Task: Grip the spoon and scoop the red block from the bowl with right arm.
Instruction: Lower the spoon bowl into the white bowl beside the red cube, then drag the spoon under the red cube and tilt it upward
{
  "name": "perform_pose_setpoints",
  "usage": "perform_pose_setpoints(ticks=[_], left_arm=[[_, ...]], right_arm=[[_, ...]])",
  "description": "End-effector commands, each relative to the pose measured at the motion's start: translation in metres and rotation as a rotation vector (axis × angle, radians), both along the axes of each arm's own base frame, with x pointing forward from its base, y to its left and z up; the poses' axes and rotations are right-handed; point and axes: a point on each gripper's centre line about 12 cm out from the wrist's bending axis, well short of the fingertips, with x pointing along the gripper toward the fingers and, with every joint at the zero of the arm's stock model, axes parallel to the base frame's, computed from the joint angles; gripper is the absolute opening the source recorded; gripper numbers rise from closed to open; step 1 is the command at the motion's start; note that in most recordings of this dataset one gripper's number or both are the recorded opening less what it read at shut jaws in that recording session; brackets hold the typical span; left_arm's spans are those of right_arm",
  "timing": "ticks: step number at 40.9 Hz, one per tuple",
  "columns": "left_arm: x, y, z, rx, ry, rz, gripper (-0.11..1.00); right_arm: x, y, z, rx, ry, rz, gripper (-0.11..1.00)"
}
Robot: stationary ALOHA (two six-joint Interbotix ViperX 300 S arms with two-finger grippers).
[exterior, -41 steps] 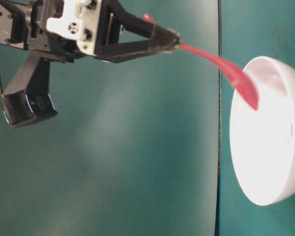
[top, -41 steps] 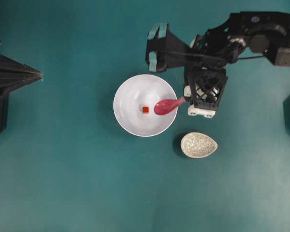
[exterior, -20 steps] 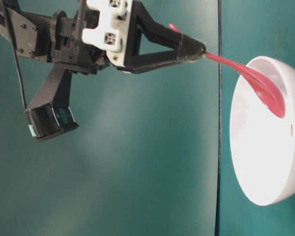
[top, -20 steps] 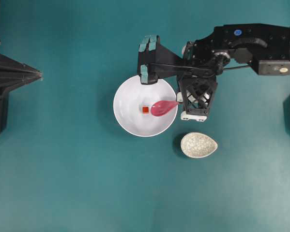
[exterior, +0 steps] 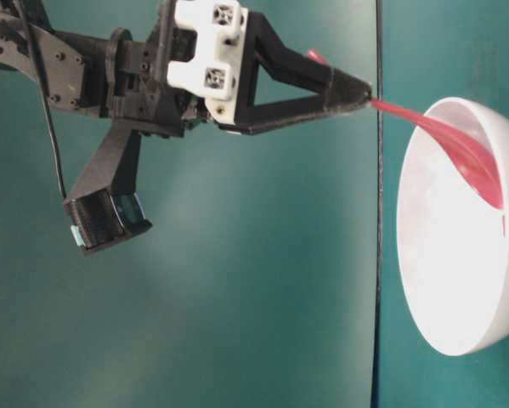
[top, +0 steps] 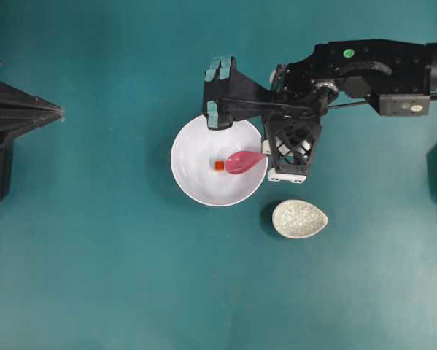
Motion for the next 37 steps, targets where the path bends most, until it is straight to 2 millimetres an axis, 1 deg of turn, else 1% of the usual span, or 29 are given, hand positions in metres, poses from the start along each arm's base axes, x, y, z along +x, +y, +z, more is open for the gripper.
perform_pose_setpoints(ticks=[1,15,27,37], left_arm=[[0.002,0.001,0.005,0.006,-0.018,0.003,0.00],[0.001,0.001,0.007,0.009,-0.023,0.003,0.00],[0.001,0.001,0.007,0.009,-0.023,0.003,0.00],[0.001,0.001,0.007,0.009,-0.024,0.003,0.00]], right_arm=[[0.007,-0.001,0.014,-0.009,-0.051,-0.002,0.24],[0.014,-0.001,0.003,-0.010,-0.045,0.000,0.24],[0.027,-0.001,0.001,-0.020,-0.102,-0.011,0.24],[0.033,-0.001,0.001,-0.027,-0.145,-0.023,0.24]])
